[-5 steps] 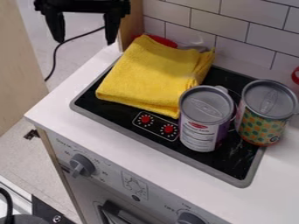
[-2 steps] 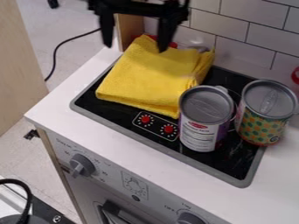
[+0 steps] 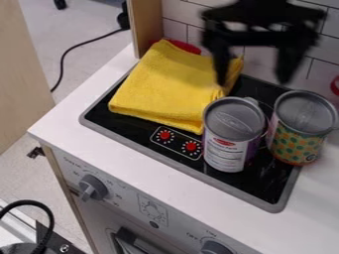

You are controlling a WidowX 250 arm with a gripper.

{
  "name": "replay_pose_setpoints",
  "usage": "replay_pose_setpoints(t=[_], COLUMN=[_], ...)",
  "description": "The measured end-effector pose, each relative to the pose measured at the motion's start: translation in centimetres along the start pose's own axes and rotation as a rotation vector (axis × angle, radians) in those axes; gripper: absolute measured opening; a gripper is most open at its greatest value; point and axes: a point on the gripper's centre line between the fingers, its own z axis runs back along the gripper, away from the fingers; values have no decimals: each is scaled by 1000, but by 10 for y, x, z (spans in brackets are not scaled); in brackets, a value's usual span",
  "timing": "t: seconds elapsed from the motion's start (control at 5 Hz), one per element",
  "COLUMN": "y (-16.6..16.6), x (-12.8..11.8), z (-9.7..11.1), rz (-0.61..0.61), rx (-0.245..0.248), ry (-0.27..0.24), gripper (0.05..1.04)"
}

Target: Push the can to the upper side of the burner

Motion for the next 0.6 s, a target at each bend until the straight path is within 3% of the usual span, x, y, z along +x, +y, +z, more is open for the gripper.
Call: replay_pose_setpoints(t=[0.2,0.4,0.6], y=[-32,-51,-59], x=[-22,-42,-50], z=[0,-2,-17], rz=[-14,-13,-45], rx=[-56,-94,-102], ry=[17,-1,-16], gripper=[998,998,998])
